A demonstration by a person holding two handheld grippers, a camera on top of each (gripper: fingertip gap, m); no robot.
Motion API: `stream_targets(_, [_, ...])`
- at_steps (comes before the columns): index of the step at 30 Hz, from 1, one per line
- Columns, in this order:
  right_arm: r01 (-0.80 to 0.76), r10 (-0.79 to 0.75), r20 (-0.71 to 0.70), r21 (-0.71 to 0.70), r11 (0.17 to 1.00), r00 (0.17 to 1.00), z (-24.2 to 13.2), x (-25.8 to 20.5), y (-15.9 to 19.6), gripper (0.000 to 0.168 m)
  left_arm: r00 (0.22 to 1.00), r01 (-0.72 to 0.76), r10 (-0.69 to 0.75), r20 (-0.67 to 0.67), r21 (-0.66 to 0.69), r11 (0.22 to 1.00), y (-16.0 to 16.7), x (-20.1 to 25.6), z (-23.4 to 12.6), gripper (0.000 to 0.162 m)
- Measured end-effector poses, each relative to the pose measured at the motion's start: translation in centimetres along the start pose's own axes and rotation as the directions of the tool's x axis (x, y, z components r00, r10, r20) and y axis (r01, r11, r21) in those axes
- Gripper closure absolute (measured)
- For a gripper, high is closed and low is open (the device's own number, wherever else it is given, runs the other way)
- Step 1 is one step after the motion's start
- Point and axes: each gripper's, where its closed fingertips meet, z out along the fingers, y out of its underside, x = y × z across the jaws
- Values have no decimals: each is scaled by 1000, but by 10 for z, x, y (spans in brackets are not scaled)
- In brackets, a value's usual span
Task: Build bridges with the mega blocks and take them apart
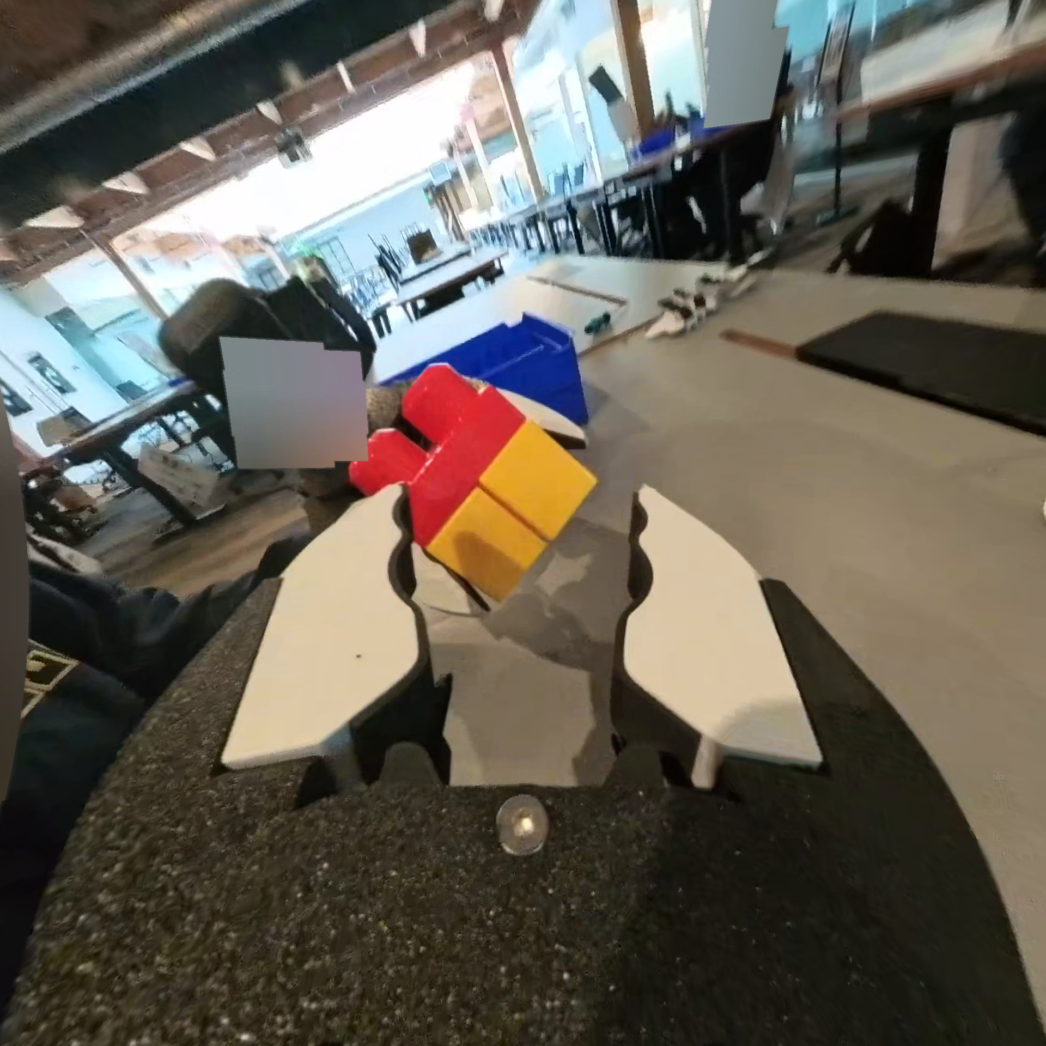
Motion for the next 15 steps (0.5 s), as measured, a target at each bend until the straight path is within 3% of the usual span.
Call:
stream_targets(2, [-6, 4, -28, -56, 998, 1000, 6, 3, 7, 88, 996, -78, 80, 39, -62, 995, 8, 1, 7, 84])
stream_targets(4, [21, -25, -77, -56, 998, 997, 8, 7, 8, 91, 989, -121, 129, 77, -99, 988, 13, 0, 12, 84])
stream_targets(9, [86, -94, -173, -55, 995, 980, 4, 15, 5, 94, 990, -97, 103, 92, -68, 993, 13, -2, 14, 84])
stream_targets(12, [-61, 58, -52, -50, 997, 997, 4, 10, 7, 93, 997, -53, 55, -45, 54, 997, 1, 17, 10, 84])
stream_targets(15, [-261, 268, 94, -83, 962, 959, 3, 9, 15, 93, 987, 40, -8, -161, 194, 980, -20, 27, 0, 84])
